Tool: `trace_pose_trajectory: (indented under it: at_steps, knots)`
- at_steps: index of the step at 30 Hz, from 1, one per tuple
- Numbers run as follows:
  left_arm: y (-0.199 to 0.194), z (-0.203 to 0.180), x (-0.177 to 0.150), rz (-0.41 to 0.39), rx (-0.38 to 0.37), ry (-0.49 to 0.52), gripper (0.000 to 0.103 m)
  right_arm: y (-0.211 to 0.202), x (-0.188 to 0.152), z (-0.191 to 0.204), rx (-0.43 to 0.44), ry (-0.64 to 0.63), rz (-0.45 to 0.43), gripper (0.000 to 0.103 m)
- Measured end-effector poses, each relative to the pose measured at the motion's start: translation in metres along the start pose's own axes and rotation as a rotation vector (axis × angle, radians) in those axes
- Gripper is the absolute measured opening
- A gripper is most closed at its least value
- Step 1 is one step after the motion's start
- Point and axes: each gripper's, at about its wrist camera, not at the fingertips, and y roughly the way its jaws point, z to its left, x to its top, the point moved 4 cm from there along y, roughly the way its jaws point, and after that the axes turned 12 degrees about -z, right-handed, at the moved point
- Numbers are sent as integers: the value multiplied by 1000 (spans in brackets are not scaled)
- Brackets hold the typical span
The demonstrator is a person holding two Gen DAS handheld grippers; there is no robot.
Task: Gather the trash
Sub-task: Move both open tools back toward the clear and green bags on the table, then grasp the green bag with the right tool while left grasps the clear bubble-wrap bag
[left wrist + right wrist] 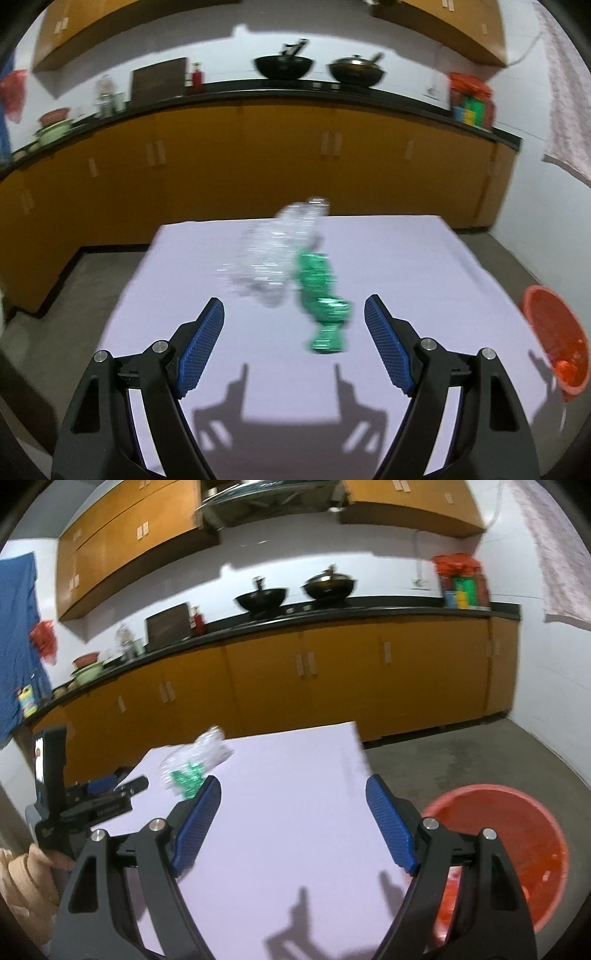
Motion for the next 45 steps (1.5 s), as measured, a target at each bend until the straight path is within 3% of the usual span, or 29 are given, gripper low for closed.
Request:
trace_pose_trajectory:
  at_steps: [11, 28, 33, 35, 37, 45]
  knots:
    - [4, 72, -8, 2, 121, -31, 78, 64, -39, 92, 116, -7, 131, 74]
    - [36, 132, 0, -31, 218, -74, 82, 169, -101, 151, 138, -13, 346, 53]
    - [49, 137, -2, -20, 221, -78, 82, 193, -118, 160, 124, -37, 415, 43]
    - [54, 135, -2, -17, 220, -72, 82, 201, -122, 159, 126, -15, 457, 30]
    - [59, 133, -2, -14, 212, -72, 82, 206, -121, 158, 120, 1, 456, 25]
    - [76, 100, -2, -2, 139, -59, 92, 190, -121, 142, 136, 15, 446, 20]
